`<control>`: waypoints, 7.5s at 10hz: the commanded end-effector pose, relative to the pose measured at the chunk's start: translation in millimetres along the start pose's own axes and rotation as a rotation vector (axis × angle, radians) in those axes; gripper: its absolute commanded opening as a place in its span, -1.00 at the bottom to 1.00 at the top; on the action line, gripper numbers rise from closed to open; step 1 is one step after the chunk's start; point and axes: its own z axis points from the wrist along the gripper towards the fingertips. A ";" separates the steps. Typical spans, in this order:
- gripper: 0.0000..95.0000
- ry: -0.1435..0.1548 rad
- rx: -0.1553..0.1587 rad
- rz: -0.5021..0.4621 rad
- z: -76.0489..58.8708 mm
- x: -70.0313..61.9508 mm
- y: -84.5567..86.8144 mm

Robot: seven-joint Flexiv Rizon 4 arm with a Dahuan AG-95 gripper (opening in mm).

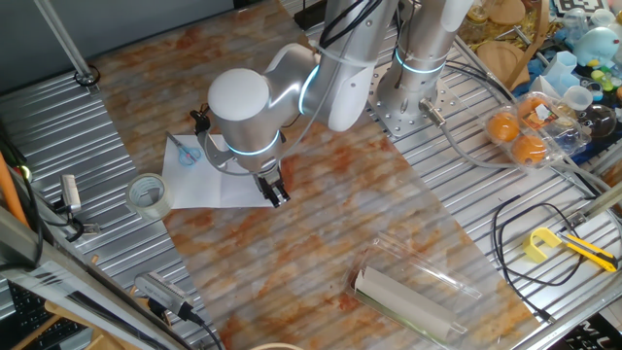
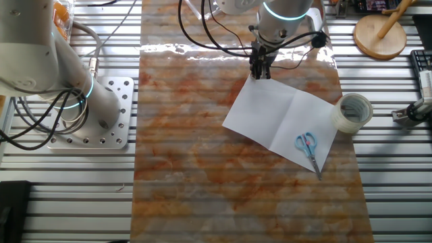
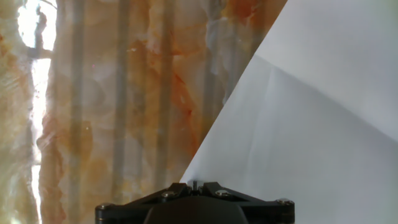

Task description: Unfold a piece of paper

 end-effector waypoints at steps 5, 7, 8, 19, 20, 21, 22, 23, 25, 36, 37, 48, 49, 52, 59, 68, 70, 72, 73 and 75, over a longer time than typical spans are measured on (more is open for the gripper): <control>-1.00 -0.006 0.006 -0.001 -2.0 -0.1 -1.1; -1.00 -0.005 0.006 -0.006 -4.8 -0.3 -4.9; -1.00 -0.005 0.009 -0.012 -6.2 -0.7 -9.6; -1.00 0.016 0.015 -0.062 -10.8 7.4 -44.0; -1.00 0.015 0.015 -0.067 -10.7 10.0 -47.4; -1.00 0.015 0.015 -0.075 -11.7 11.9 -52.8; -1.00 0.015 0.015 -0.077 -12.4 12.2 -55.2; -1.00 0.015 0.015 -0.085 -13.5 13.0 -61.7; -1.00 0.015 0.016 -0.095 -13.1 14.3 -70.0; -1.00 -0.004 0.020 -0.167 -15.1 27.9 -122.8; -1.00 -0.005 0.021 -0.166 -15.4 28.5 -124.4; -1.00 -0.008 0.022 -0.202 -9.7 48.7 -153.1; -1.00 -0.008 0.022 -0.203 -10.4 49.9 -154.3; -1.00 -0.011 0.020 -0.205 -8.6 54.4 -155.8; -1.00 -0.023 0.022 -0.212 3.6 56.7 -154.8; -1.00 -0.019 0.024 -0.215 -10.2 43.5 -157.7; -1.00 -0.018 0.024 -0.215 -14.8 32.9 -159.1; -1.00 -0.020 0.027 -0.213 -17.8 21.4 -160.1; -1.00 -0.023 0.033 -0.212 -17.6 15.5 -160.5; -1.00 -0.028 0.053 -0.220 -16.3 8.2 -161.3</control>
